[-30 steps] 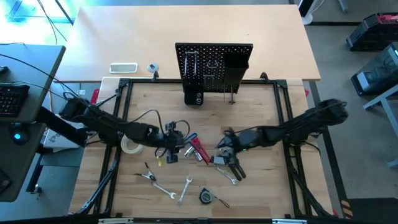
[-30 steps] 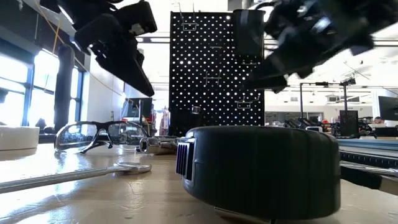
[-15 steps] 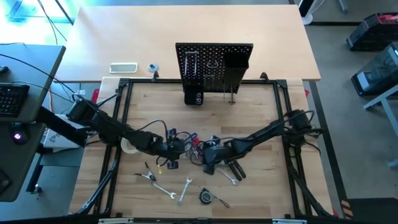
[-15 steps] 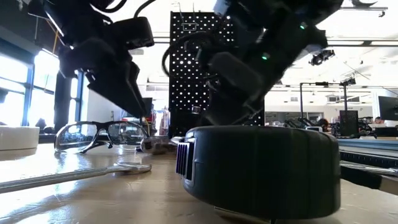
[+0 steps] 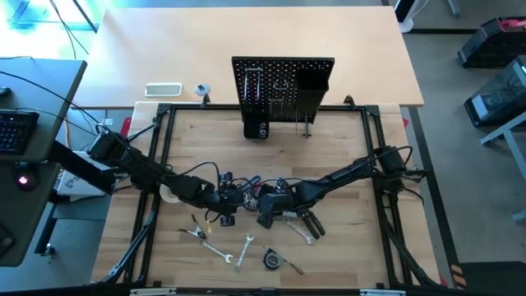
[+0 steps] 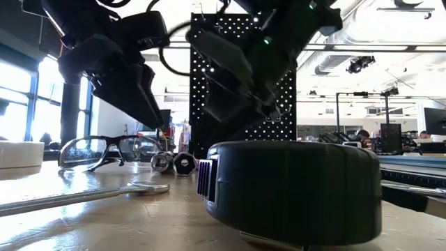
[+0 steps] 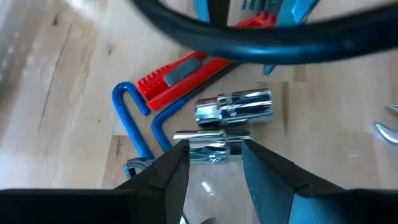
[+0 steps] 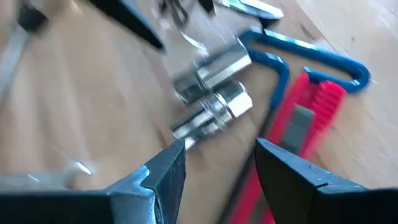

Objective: Hang tools onto peg board
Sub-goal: Put the right socket into the bottom bin on the peg board

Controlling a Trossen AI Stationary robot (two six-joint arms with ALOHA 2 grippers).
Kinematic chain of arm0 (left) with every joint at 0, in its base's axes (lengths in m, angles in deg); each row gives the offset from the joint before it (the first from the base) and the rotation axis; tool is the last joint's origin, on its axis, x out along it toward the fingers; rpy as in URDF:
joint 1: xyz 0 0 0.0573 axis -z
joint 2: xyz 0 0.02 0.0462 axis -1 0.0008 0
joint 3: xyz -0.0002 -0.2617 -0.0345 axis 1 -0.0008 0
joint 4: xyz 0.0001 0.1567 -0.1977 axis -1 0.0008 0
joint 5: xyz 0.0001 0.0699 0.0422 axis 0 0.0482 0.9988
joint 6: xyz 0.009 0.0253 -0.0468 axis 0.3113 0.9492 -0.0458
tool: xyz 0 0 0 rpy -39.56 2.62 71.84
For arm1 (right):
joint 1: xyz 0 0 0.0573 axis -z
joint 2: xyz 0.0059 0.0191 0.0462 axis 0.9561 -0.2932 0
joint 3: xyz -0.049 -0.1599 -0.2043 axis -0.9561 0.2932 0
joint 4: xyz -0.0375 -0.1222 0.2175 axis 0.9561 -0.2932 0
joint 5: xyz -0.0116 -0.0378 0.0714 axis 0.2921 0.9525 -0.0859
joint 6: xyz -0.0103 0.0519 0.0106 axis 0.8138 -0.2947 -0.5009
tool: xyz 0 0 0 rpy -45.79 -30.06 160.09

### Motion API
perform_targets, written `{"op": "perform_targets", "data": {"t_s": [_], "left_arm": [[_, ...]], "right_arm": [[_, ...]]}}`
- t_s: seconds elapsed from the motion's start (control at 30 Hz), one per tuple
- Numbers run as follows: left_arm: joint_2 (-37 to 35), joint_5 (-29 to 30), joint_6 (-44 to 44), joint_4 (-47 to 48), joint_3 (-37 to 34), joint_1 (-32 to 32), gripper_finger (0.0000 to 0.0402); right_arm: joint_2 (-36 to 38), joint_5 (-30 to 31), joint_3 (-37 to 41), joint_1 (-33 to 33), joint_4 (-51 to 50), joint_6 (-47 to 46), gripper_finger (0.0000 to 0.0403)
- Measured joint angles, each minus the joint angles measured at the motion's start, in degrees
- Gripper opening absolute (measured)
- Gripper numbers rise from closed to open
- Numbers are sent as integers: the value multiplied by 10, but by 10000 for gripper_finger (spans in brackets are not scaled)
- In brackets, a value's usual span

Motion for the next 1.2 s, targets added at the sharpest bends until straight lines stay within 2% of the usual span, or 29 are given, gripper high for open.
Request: {"op": "perform_targets", "data": {"t_s": [0.27,0.53,0.63,0.87,1.2], "left_arm": [[18,-47,17,-4,0,1,140],[72,-56,26,-16,0,1,140],[88,-58,26,-29,0,2,140],[89,-53,27,-40,0,1,140],[85,-52,42,-65,1,-2,140]], "right_arm": [[-17,0,0,11,56,-45,185],[-68,1,-3,14,99,-69,185],[-79,1,-4,16,80,-74,186],[-79,6,-6,10,-34,-59,185],[-80,26,-4,-5,-46,23,184]]}}
